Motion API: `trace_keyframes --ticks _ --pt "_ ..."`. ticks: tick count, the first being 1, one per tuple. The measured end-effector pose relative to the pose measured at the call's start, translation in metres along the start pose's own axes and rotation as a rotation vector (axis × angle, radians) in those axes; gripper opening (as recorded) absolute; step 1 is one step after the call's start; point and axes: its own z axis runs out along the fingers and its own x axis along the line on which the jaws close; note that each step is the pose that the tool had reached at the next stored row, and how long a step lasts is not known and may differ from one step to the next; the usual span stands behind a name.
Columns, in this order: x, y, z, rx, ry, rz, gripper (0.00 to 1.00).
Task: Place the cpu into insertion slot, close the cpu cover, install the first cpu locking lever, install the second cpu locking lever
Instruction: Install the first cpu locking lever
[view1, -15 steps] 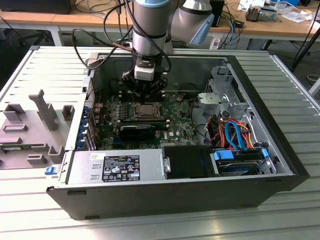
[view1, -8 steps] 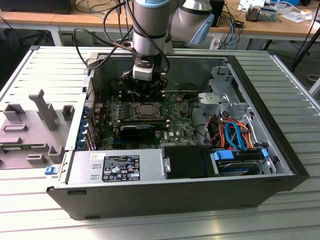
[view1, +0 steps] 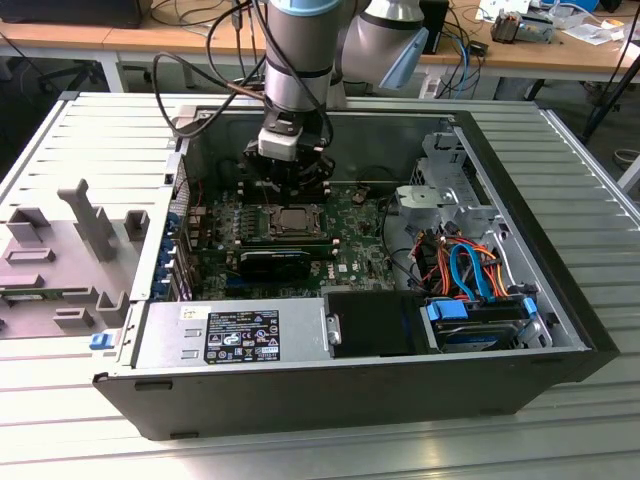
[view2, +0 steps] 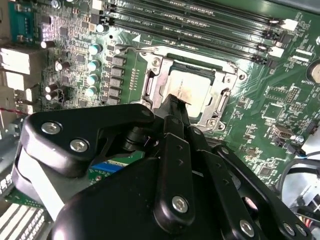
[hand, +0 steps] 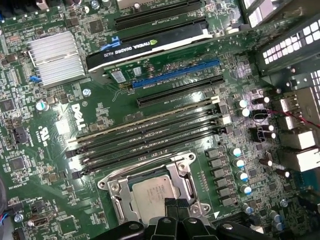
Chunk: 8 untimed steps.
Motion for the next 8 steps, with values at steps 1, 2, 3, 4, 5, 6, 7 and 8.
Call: trace_keyframes --ticks 1,2,3,4,5,6,7,8 --pt "0.0000 0.0000 0.0000 0.0008 0.0001 0.012 0.11" --pt "0.0000 0.0000 0.0001 0.0022 0.0003 0.030 0.11" --pt "0.0000 0.0000 0.0002 0.0034 0.0004 0.044 0.11" --pt "0.0000 0.0000 0.0004 0.0056 0.0007 0.075 0.11" --pt "0.0000 0.0000 0.0005 0.0072 0.0008 0.098 0.11" --pt "0.0001 0.0000 0.0007 0.0095 0.0010 0.129 0.11" --pt "0.0001 0.0000 0.0009 0.0116 0.0013 0.158 0.11" --pt "0.0001 0.0000 0.0011 0.0131 0.0015 0.179 0.11"
